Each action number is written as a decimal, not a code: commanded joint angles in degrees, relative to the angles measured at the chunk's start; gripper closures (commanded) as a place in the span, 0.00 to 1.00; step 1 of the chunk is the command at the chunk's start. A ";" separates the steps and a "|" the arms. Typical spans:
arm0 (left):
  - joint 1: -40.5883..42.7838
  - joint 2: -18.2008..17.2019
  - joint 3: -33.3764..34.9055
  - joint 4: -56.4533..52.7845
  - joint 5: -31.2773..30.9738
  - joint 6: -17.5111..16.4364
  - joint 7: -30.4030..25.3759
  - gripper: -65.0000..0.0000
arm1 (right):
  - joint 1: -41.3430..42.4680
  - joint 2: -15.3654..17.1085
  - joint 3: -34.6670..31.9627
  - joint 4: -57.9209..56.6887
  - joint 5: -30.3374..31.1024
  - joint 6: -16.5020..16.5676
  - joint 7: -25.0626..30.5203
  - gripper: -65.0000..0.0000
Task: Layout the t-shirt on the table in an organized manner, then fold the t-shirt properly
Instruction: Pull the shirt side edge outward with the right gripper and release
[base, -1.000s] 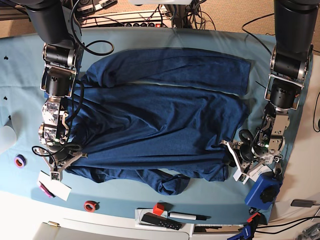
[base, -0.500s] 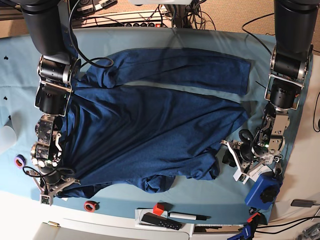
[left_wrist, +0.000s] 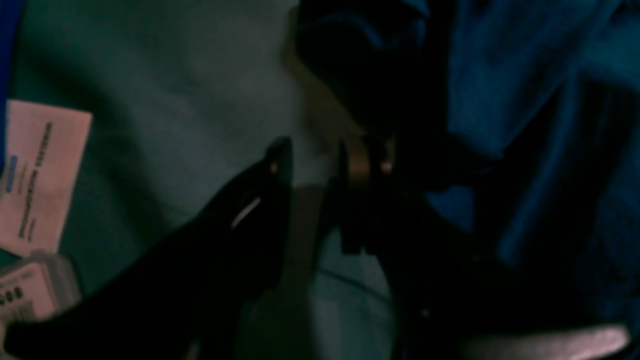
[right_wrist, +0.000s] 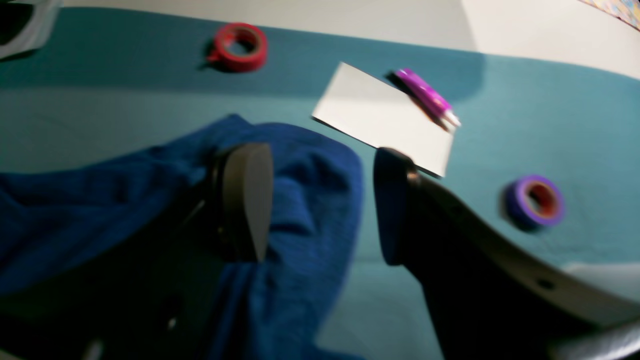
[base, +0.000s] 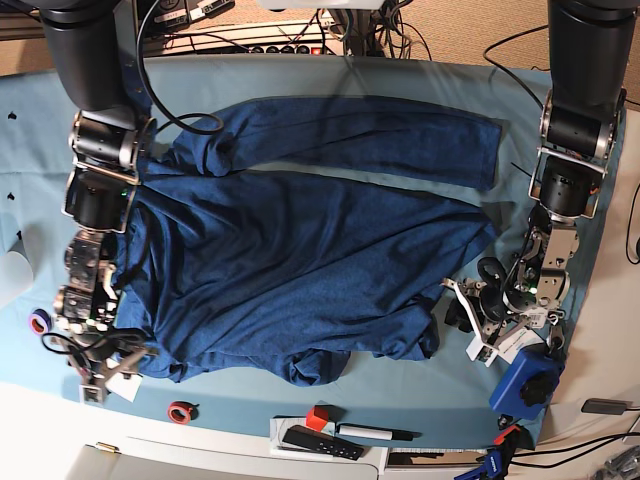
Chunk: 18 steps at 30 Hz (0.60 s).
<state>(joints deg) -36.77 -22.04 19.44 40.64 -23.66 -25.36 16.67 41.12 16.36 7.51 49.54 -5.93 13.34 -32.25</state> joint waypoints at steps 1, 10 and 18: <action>-1.97 -0.33 -0.33 0.90 -0.59 -0.20 -1.29 0.73 | 2.19 1.49 0.11 1.07 1.22 -0.28 0.37 0.50; -1.95 0.28 -0.35 0.90 -0.61 -0.20 -1.33 0.73 | -1.88 6.25 0.11 1.07 18.16 12.33 -11.02 0.50; -1.95 1.25 -0.35 0.90 -0.61 -0.22 -1.66 0.73 | -9.57 6.84 1.84 1.07 19.08 12.11 -11.87 0.50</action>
<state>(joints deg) -36.82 -20.36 19.44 40.64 -23.68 -25.36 16.40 29.63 22.02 8.99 49.58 12.49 25.39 -45.23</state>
